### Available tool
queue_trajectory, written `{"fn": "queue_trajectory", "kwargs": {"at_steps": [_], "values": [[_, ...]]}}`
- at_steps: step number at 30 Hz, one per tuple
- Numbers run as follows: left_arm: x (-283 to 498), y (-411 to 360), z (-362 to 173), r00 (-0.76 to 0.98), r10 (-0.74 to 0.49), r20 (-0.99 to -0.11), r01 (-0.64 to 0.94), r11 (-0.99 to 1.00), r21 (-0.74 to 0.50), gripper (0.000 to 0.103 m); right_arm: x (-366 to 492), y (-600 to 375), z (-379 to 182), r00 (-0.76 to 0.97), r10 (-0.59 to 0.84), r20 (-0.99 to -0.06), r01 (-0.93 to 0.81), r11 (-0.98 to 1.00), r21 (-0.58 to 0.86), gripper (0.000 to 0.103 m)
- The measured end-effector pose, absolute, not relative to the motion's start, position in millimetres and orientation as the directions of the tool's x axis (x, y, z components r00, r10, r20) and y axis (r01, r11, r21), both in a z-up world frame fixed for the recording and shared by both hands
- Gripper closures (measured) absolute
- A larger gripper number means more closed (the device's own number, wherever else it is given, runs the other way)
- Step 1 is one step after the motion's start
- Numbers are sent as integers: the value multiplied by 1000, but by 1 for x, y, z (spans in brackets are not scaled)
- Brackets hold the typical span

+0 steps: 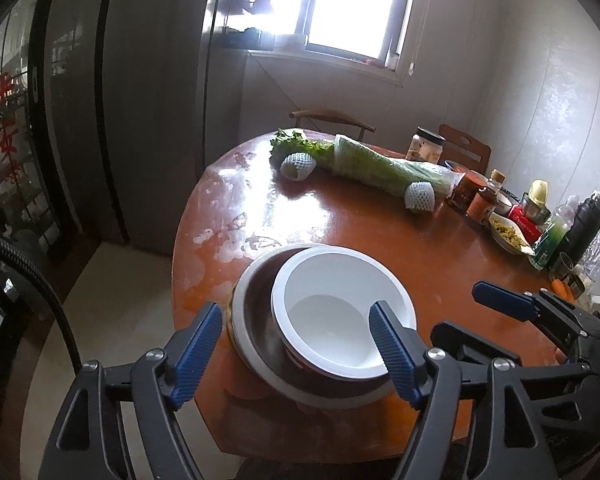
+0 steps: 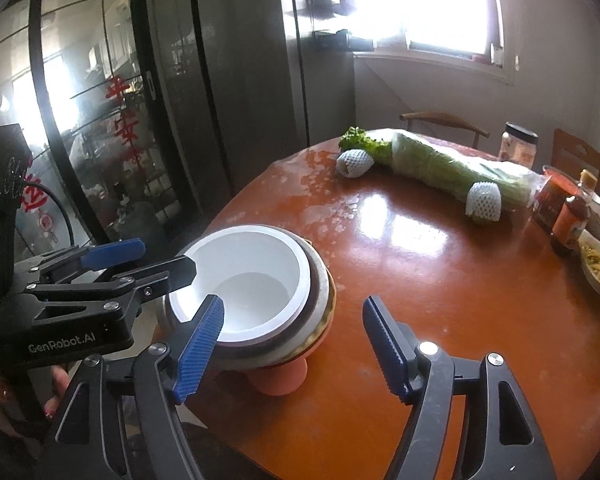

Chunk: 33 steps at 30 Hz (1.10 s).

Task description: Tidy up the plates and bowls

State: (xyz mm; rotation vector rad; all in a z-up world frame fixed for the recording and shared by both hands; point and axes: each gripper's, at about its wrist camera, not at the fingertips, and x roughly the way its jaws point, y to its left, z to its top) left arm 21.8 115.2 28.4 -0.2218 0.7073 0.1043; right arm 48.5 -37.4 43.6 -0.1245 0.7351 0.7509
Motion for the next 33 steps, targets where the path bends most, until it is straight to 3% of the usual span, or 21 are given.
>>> {"fn": "queue_trajectory", "kwargs": {"at_steps": [4, 33], "values": [[14, 105, 30, 753, 29, -657, -166, 975, -147, 19, 38, -45, 49, 514, 578, -634, -662, 737, 136, 29], [-34, 55, -13, 705, 59, -706, -193, 975, -111, 18, -23, -103, 16, 560, 478, -676, -585, 806, 85, 26]]}}
